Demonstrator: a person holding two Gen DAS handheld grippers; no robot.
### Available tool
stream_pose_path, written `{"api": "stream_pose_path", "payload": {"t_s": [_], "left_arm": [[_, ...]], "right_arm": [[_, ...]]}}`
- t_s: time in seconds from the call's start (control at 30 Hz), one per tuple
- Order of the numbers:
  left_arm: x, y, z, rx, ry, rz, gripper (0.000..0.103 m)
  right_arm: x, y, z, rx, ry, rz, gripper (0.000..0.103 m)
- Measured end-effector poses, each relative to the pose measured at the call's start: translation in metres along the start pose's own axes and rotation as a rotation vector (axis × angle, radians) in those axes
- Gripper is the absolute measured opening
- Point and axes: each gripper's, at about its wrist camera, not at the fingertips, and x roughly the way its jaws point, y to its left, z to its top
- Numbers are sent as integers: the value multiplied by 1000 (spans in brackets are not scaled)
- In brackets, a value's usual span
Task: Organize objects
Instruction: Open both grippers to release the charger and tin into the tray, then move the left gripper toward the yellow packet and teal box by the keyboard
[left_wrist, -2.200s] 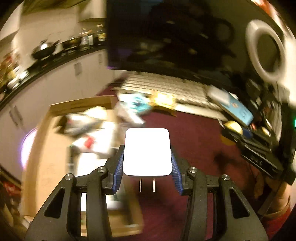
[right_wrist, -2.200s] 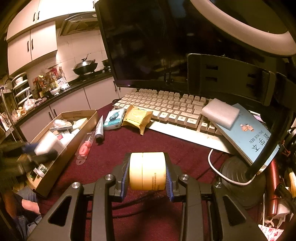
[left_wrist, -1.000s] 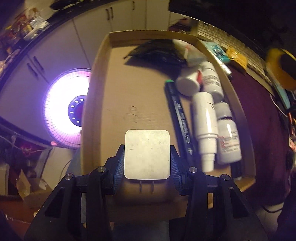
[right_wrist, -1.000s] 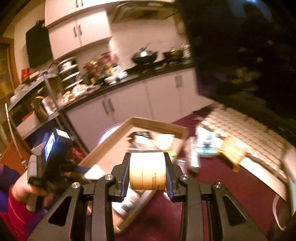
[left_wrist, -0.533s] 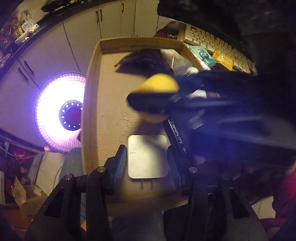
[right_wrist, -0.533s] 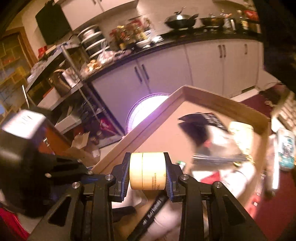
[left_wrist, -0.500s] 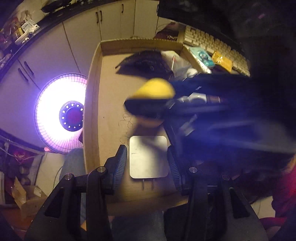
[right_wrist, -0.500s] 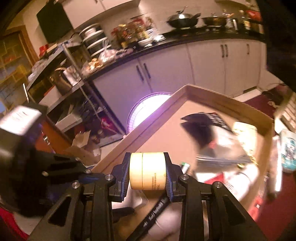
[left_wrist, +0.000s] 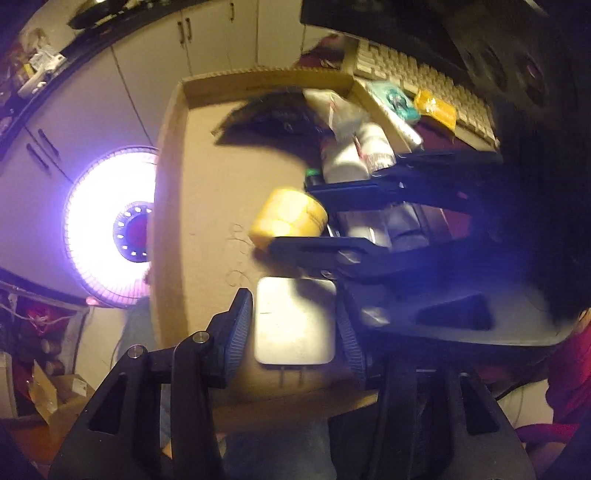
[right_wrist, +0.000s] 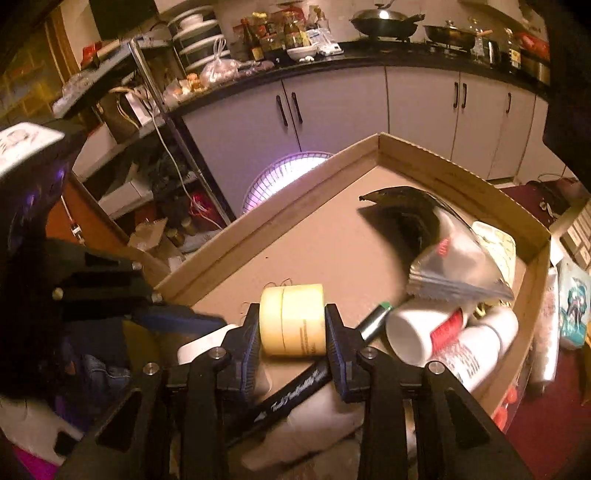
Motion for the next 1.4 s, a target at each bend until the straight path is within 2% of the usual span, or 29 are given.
{"api": "stream_pose_path", "payload": {"t_s": [0.07,0.17,0.2,0.27,0.33,0.4,0.47,0.53,0.67,0.83,0.93,1.0,1.1,1.2,1.3,1.4], "left_arm": [[-9,5,-1,-15,-23,33,47],[-23,10,1,-37,-70,52,47],[-28,9,2,-45,-96,42,47],[-37,6,5,-70,-159,-17,48],[-45,-2,10,-80,-219,-83,60],[-48,-16,19,-83,-271,-154,73],[-45,-35,34,-72,-273,-216,73],[-40,-56,55,-58,-259,-242,73],[-28,-102,119,-48,-258,-245,73],[8,-163,181,-15,-279,-163,73],[50,-186,201,16,-229,-100,73],[75,-189,209,-1,-189,-57,73],[99,-192,217,-45,-161,-50,73],[112,-194,228,-75,-167,-25,73],[115,-192,240,-113,-219,-25,73],[128,-199,248,-94,-171,-11,73]], "right_arm": [[-17,-2,-4,25,-44,5,53],[-51,-6,-20,46,-114,5,53],[-66,-9,-30,54,-138,-1,55],[-93,-16,-52,80,-182,-40,68],[-117,-28,-73,131,-230,-108,78],[-134,-42,-88,204,-274,-163,78],[-153,-59,-107,300,-338,-210,78],[-169,-75,-123,362,-388,-276,79],[-185,-85,-138,355,-417,-425,79],[-194,-96,-148,386,-455,-439,79],[-195,-99,-150,410,-442,-428,79],[-196,-101,-152,420,-450,-430,79],[-201,-103,-153,435,-472,-428,79],[-204,-105,-155,451,-482,-427,79],[-204,-106,-156,452,-482,-428,79],[-205,-104,-157,449,-487,-423,79]]}}
